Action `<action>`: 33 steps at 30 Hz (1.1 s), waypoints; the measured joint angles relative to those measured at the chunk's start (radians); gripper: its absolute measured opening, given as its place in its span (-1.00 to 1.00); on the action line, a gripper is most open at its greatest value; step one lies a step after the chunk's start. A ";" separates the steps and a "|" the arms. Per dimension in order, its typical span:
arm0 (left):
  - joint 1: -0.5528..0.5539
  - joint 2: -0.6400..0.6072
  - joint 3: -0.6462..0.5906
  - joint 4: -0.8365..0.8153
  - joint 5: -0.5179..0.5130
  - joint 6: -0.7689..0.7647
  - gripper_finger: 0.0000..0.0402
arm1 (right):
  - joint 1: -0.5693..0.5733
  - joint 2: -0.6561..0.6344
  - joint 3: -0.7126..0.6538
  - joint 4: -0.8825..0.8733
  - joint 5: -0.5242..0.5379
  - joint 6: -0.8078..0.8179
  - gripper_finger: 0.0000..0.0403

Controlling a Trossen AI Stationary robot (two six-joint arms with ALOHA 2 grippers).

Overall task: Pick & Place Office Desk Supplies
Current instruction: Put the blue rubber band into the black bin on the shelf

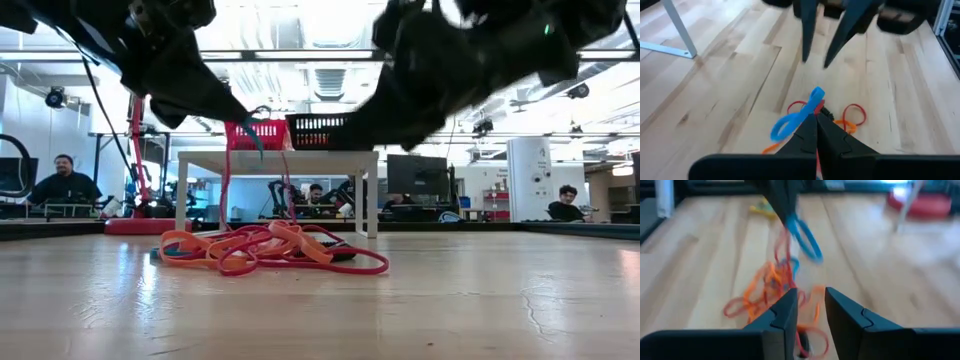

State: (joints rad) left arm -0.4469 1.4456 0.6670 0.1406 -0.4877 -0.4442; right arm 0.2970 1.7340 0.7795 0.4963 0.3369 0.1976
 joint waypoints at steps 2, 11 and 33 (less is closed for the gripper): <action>0.001 0.022 0.001 0.026 0.000 0.004 -1.00 | 0.000 -0.022 0.000 0.020 -0.001 -0.064 -0.53; 0.001 0.101 0.002 0.076 0.005 0.009 -1.00 | 0.000 0.047 0.001 0.168 -0.054 -0.198 -0.32; 0.001 0.107 0.000 0.093 0.008 0.034 -1.00 | -0.007 0.163 0.202 -0.057 -0.050 -0.202 -0.49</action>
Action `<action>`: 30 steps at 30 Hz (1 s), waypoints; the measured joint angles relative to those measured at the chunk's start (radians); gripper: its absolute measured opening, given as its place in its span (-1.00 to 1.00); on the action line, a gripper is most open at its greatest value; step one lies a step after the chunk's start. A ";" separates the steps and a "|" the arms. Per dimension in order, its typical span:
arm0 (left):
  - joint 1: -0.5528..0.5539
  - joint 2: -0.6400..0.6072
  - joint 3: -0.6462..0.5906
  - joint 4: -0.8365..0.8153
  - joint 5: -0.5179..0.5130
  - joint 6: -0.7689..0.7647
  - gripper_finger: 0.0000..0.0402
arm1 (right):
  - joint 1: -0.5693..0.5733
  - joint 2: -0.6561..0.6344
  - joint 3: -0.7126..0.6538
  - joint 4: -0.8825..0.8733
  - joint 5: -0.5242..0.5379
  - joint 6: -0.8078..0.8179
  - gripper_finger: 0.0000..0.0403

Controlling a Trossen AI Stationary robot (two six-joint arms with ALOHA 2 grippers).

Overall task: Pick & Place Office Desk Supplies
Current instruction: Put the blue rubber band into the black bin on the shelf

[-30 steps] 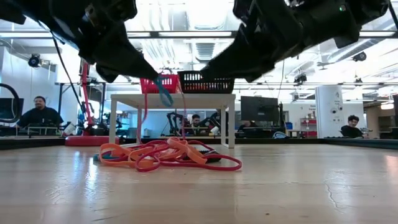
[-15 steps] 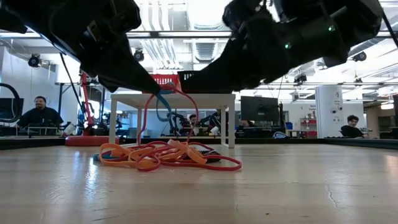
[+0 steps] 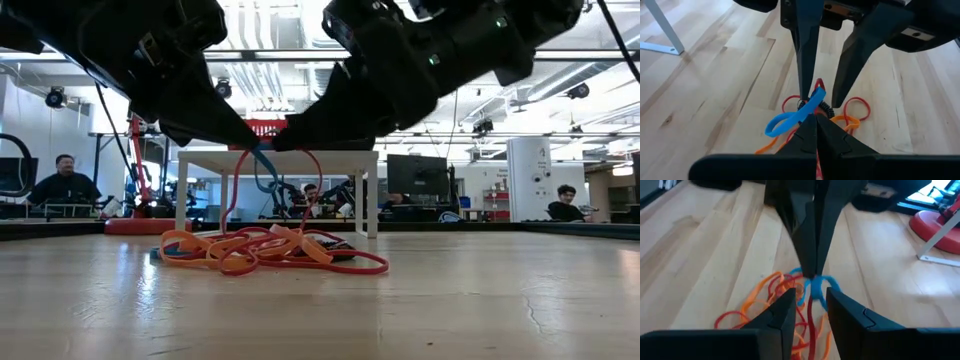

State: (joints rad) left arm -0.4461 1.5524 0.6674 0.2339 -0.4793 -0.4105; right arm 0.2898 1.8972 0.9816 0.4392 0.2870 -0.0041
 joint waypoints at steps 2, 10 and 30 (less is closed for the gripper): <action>0.000 0.000 0.000 -0.001 0.000 0.003 -1.00 | -0.002 0.001 0.014 0.000 0.000 0.000 -0.53; 0.000 0.000 0.000 0.001 0.000 0.012 -1.00 | -0.005 0.000 0.029 -0.035 0.000 0.012 -0.69; 0.004 0.000 -0.051 -0.028 0.000 -0.128 -0.25 | -0.011 -0.006 0.099 -0.335 0.001 0.120 -0.96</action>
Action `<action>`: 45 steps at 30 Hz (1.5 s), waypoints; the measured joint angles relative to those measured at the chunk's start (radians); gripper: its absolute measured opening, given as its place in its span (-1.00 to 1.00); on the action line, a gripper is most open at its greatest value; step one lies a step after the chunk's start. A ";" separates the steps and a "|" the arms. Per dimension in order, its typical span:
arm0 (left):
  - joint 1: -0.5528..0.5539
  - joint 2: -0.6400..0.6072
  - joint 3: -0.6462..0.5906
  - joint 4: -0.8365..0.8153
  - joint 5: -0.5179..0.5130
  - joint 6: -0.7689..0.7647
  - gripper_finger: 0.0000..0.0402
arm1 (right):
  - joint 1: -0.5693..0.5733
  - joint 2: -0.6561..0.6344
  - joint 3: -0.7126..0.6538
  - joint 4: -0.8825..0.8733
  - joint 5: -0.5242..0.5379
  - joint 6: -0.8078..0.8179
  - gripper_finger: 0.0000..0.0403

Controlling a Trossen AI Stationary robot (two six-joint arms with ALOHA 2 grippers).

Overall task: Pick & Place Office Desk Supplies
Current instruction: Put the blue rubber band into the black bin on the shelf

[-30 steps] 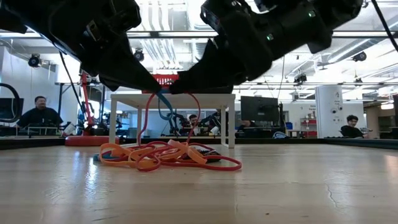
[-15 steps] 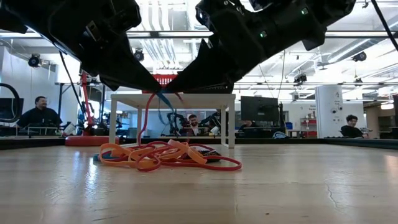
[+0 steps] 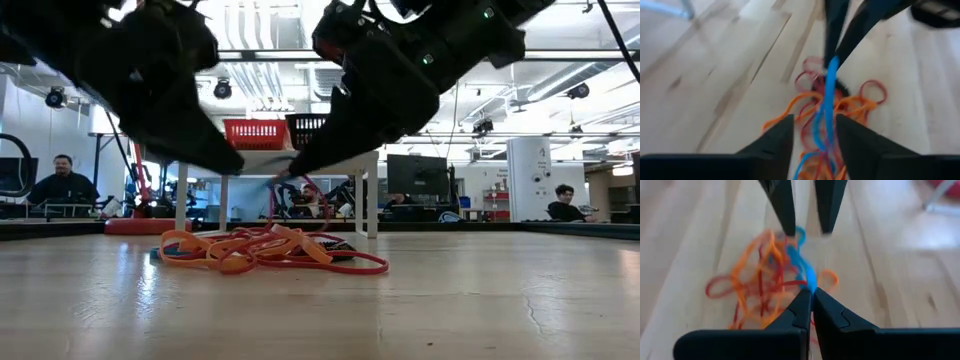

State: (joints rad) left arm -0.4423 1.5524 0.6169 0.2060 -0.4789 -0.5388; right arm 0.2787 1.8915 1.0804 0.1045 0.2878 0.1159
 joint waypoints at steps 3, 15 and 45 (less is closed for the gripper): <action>0.000 0.000 -0.037 0.000 0.000 -0.069 -0.02 | 0.000 0.000 0.042 -0.148 0.003 0.041 -0.96; -0.001 0.000 -0.100 0.004 0.000 -0.245 0.22 | -0.002 0.000 0.039 -0.493 0.162 0.264 -0.96; -0.002 0.000 -0.099 0.020 0.000 -0.248 0.16 | -0.030 -0.268 -0.433 0.055 0.081 0.300 -0.15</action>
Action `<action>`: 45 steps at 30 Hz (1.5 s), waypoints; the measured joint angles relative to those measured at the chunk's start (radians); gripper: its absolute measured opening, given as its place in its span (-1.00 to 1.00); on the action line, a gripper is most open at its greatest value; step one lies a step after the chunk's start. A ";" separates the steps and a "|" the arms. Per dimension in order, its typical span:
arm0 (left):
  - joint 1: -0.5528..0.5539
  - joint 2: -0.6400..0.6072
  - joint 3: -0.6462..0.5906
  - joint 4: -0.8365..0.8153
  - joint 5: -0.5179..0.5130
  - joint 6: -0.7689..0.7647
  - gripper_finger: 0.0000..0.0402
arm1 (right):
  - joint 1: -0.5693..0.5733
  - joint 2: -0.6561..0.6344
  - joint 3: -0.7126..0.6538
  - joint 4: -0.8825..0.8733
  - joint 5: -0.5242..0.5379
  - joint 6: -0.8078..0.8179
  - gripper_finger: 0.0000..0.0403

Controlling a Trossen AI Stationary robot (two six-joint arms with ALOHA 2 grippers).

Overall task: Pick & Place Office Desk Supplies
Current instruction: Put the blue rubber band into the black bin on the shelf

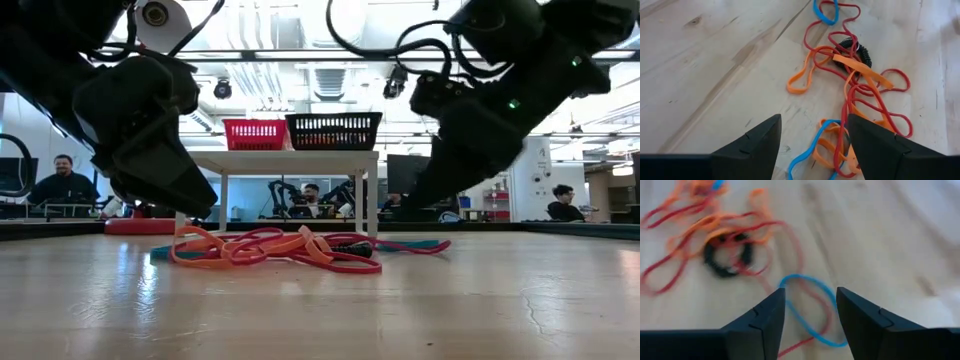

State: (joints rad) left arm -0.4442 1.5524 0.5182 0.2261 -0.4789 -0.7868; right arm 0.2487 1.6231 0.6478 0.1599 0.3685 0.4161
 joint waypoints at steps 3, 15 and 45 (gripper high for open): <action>0.000 0.000 0.000 0.003 -0.001 0.000 0.16 | -0.018 0.016 -0.006 0.031 -0.064 -0.058 -0.20; 0.000 0.000 0.000 0.017 -0.020 0.000 0.16 | -0.028 0.056 -0.014 0.023 -0.142 -0.192 -0.42; 0.000 0.000 0.000 0.017 -0.023 0.000 0.16 | -0.029 0.000 0.202 -0.030 -0.077 -0.321 -0.96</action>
State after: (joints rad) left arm -0.4442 1.5524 0.5179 0.2432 -0.5019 -0.7868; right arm 0.2195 1.6233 0.8500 0.1300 0.2913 0.0951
